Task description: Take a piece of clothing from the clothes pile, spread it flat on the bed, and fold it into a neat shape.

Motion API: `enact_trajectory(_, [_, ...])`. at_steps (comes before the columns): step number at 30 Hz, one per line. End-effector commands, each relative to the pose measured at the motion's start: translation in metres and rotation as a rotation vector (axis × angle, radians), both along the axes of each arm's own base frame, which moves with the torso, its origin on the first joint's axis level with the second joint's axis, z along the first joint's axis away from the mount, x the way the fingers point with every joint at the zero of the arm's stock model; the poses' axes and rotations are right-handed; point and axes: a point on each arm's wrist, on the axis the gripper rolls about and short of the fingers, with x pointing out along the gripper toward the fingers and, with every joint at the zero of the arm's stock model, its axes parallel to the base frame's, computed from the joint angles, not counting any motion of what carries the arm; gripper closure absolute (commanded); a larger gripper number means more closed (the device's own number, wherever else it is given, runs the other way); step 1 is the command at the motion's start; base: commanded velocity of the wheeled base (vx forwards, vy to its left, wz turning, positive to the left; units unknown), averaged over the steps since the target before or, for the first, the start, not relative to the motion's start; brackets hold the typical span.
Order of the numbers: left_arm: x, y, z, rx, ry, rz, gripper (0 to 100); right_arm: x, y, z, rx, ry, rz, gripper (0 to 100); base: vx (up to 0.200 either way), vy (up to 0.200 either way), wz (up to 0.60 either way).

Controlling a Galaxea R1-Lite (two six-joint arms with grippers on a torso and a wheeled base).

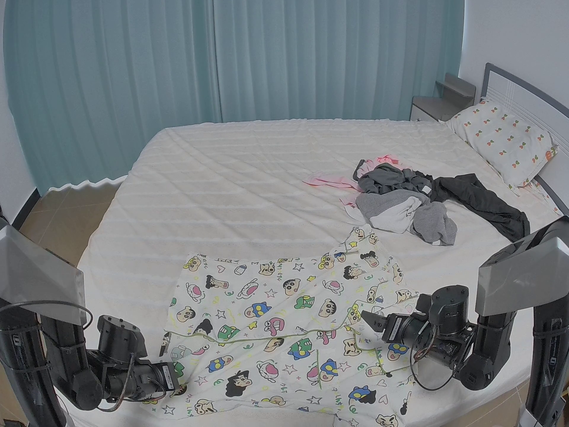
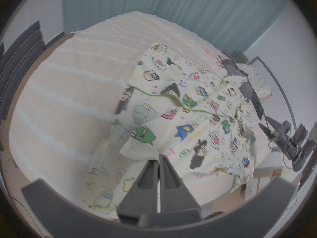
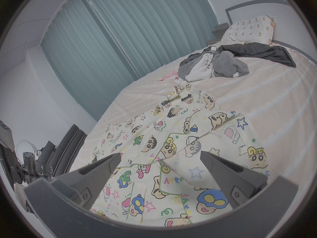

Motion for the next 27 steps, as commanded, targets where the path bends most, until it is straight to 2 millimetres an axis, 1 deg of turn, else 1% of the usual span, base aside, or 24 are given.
enact_trajectory(1, [-0.017, -0.022, -0.006, 0.04, 0.049, -0.113, 100, -0.002, 0.003, 0.001, 0.004, -0.007, 0.012, 0, 0.0, 0.0, 0.0])
enact_trajectory(5, [-0.025, -0.032, -0.023, 0.16, 0.083, -0.133, 100, -0.002, 0.003, 0.0, 0.002, -0.006, 0.014, 0, 0.0, 0.0, 0.0])
enact_trajectory(8, [-0.029, -0.038, -0.027, 0.162, 0.09, -0.14, 100, -0.002, 0.004, 0.0, 0.001, -0.007, 0.014, 0, 0.0, 0.0, 0.0])
enact_trajectory(14, [-0.035, -0.048, -0.027, 0.16, 0.088, -0.177, 100, -0.003, 0.005, -0.001, -0.001, -0.002, 0.021, 0, 0.0, 0.0, 0.0])
enact_trajectory(15, [-0.036, -0.049, -0.027, 0.157, 0.087, -0.179, 0, -0.003, 0.005, -0.001, -0.001, -0.002, 0.02, 0, 0.0, 0.0, 0.0])
enact_trajectory(23, [-0.043, -0.057, -0.026, 0.134, 0.093, -0.169, 0, -0.003, 0.005, -0.001, -0.001, -0.002, 0.02, 0, 0.0, 0.0, 0.0])
enact_trajectory(26, [-0.042, -0.057, -0.025, 0.147, 0.069, -0.146, 0, -0.004, 0.005, -0.001, -0.002, -0.001, 0.02, 0, 0.0, 0.0, 0.0])
enact_trajectory(27, [-0.041, -0.057, -0.019, 0.137, 0.039, -0.11, 0, -0.004, 0.005, -0.001, -0.002, -0.001, 0.02, 0, 0.0, 0.0, 0.0])
